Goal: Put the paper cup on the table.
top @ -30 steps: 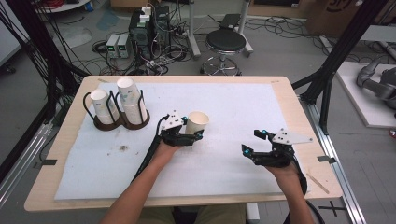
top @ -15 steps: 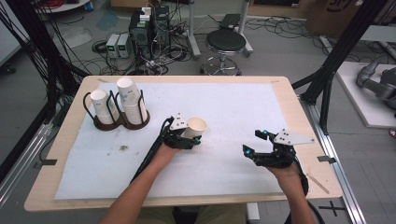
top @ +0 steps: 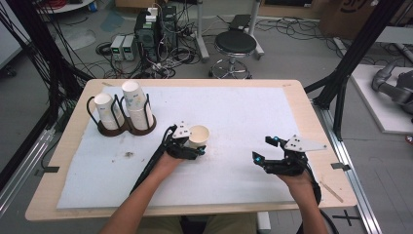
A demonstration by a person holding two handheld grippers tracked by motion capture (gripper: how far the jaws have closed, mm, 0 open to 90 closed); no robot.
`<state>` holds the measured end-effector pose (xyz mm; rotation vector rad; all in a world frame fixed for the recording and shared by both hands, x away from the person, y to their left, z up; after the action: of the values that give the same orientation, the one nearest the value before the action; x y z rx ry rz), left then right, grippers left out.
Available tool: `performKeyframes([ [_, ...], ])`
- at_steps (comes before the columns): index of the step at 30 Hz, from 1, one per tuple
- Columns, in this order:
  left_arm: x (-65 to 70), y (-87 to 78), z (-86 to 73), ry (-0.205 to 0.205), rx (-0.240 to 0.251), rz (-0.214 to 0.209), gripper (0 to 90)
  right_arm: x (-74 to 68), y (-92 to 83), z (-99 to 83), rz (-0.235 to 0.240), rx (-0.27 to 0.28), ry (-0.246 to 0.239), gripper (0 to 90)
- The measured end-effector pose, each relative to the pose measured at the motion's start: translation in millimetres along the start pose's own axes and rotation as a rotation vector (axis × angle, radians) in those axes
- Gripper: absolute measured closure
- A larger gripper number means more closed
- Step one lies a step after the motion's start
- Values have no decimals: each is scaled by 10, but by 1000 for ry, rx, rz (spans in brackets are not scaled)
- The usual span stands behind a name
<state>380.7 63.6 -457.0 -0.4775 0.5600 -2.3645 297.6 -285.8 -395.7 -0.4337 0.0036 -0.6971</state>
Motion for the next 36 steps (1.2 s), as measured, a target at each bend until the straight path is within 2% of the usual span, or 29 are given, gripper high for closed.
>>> performKeyframes([
  [5, -25, -40, -8, -34, 28, -23, 186, -2, 4, -4, 1, -2, 6, 212],
  [10, -2, -85, -34, -28, 24, -43, 178, -1, 6, -6, 2, -3, 3, 212],
  [14, -8, -186, -58, -33, 51, -54, 178, -1, 0, -9, 1, -5, 8, 212],
  [20, -61, -451, -119, -53, 118, -70, 177, -9, 9, -22, 3, -10, 18, 212],
  [25, -104, -741, -205, -74, 205, -78, 176, -29, 3, -56, -20, -42, 7, 212],
  [28, -131, -902, -261, -80, 230, -83, 176, -30, -6, -85, -33, -56, 7, 212],
  [32, -176, -1124, -323, -86, 272, -72, 177, -34, -28, -122, -42, -65, 14, 212],
  [36, -227, -1315, -357, -104, 336, -56, 178, -51, -46, -163, -54, -67, 27, 212],
])
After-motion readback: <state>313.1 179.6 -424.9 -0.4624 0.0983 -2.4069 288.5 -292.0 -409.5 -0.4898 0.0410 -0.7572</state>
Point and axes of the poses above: each handheld gripper's, and its own axes: y roughly forward along the jaws, z roughly out of its top, x roughly to its right, the point moved 1 cm from there along y, roughly forward along the jaws, and after that the axes turned 12 degrees about -y, right-handed, at the moved point
